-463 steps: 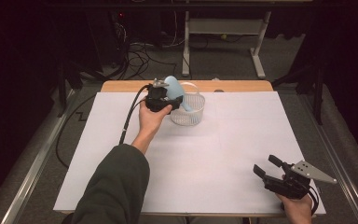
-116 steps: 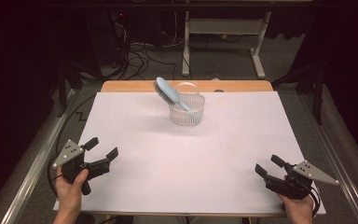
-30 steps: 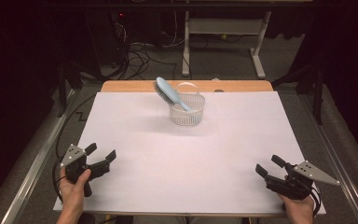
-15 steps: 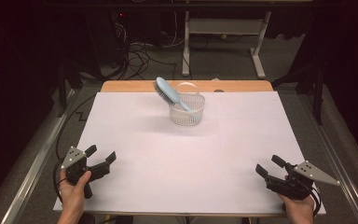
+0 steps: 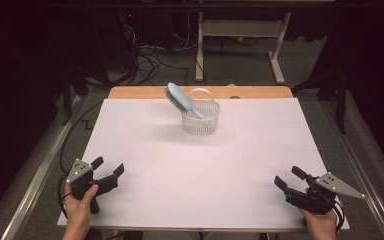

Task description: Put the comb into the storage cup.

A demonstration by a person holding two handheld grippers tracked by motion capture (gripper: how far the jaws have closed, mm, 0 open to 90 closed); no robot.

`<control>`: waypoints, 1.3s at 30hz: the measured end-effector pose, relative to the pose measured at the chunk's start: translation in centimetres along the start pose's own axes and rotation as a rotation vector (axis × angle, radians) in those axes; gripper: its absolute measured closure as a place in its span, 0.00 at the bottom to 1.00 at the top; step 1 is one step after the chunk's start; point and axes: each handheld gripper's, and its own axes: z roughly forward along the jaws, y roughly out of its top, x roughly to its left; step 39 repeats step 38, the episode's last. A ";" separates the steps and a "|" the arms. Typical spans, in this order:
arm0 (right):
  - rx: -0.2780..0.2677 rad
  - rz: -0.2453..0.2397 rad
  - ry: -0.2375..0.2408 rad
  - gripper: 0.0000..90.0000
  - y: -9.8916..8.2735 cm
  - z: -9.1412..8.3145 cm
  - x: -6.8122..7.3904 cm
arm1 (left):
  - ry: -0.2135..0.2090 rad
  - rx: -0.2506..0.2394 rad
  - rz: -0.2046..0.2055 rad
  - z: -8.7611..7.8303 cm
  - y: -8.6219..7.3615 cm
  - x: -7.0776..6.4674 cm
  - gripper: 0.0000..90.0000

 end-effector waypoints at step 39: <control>0.003 -0.007 0.007 0.25 0.1 0.3 0.0 | 0.020 0.001 -0.018 0.1 -1.6 -0.1 0.18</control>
